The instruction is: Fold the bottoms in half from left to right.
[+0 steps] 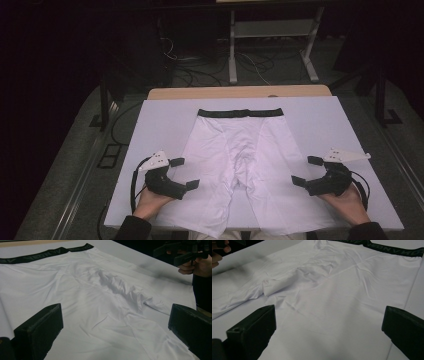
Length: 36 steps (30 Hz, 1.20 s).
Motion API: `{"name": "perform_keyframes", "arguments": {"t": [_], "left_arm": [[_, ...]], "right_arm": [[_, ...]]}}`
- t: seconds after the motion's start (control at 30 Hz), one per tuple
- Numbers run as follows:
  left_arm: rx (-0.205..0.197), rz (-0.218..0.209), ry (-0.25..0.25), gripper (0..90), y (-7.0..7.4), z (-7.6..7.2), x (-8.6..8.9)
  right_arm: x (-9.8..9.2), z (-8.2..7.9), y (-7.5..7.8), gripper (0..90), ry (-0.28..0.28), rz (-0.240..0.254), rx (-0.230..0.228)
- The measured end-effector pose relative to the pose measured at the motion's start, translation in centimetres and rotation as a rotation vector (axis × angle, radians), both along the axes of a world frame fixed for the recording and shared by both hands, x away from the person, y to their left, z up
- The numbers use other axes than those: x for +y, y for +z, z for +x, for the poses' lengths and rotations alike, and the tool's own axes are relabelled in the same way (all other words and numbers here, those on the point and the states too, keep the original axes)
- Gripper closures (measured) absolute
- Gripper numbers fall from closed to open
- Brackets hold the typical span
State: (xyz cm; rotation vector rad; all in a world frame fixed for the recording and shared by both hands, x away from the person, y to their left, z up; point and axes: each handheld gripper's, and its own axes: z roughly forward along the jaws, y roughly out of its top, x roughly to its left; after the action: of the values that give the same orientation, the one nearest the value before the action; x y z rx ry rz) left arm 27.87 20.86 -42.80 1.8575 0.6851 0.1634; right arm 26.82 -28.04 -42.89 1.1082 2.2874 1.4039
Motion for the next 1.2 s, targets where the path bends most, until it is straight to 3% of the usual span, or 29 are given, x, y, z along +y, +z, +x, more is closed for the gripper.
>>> {"name": "perform_keyframes", "arguments": {"t": [0.4,0.73,1.2], "left_arm": [[-0.003,-0.005,0.007,0.0,0.1,-0.1,0.0],[-0.006,-0.001,0.015,0.0,0.1,-0.2,0.0],[-0.012,-0.005,0.032,0.0,0.2,-0.4,0.1]], "right_arm": [[-0.3,-0.1,0.2,0.0,-0.017,0.009,-0.010],[-0.2,-0.1,0.5,0.0,-0.018,-0.011,-0.015],[0.4,0.1,1.8,0.0,-0.014,-0.029,-0.029]]}}
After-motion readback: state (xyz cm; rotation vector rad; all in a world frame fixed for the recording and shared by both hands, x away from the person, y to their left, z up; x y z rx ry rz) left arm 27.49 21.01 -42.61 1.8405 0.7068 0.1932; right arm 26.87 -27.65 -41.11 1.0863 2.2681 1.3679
